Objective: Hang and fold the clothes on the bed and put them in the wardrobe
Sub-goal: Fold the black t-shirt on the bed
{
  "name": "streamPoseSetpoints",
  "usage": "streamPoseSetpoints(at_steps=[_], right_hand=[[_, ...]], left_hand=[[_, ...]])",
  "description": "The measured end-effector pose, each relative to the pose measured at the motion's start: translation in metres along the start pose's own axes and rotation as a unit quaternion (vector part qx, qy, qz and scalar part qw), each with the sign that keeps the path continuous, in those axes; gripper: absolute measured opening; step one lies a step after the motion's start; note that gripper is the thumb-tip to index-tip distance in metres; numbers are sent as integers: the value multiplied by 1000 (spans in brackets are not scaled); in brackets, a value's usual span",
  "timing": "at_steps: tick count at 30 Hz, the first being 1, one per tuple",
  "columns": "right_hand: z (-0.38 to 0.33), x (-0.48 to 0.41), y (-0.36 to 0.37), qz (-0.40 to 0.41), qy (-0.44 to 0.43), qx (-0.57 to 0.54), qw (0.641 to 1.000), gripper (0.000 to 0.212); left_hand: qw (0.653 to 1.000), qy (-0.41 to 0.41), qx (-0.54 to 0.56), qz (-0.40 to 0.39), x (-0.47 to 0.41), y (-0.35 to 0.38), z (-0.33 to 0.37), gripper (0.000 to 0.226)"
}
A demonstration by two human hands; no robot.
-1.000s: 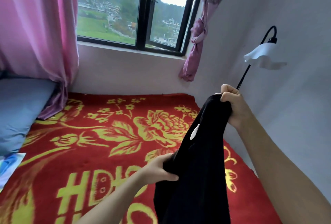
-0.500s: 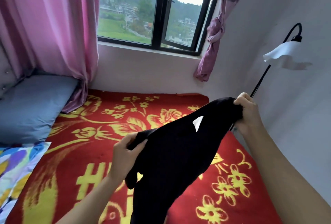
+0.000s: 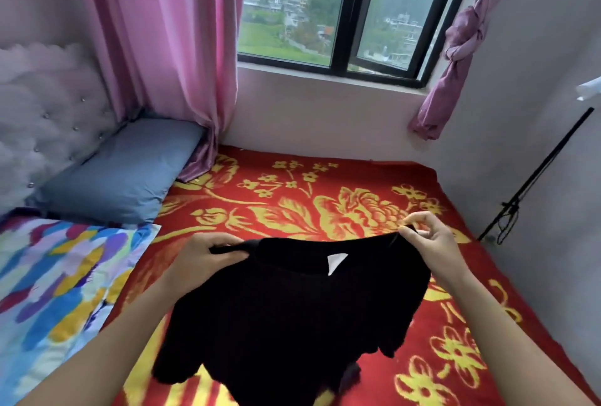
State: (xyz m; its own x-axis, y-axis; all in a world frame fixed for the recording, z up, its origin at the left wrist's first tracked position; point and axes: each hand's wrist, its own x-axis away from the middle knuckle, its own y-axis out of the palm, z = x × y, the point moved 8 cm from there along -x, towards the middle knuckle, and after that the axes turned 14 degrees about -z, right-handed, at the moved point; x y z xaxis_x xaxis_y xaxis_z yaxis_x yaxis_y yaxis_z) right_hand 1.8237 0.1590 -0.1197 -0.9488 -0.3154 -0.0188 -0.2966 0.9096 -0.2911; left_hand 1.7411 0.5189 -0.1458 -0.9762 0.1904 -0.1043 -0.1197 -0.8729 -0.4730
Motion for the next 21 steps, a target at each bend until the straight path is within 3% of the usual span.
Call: streamPoseSetpoints(at_steps=[3,5,9,11,18,21], right_hand=[[42,1,27,-94,94,16,991,39],[75,7,43,-176,157,27,971,43],[131,35,77,-372,276,27,886,49],[148,46,92,-432,301,50,849,38],[190,17,94,-421,347,195,815,5],[188,-30,88,-403,338,268,807,8]], left_hand=[[995,-64,71,20,23,10,-40,25],[989,-105,96,26,41,20,-66,19],[971,-189,146,-12,63,47,-107,15],[967,-212,137,-25,64,55,-120,16],[957,-254,36,-134,49,70,-158,30],[956,-265,27,-125,16,57,-171,26]])
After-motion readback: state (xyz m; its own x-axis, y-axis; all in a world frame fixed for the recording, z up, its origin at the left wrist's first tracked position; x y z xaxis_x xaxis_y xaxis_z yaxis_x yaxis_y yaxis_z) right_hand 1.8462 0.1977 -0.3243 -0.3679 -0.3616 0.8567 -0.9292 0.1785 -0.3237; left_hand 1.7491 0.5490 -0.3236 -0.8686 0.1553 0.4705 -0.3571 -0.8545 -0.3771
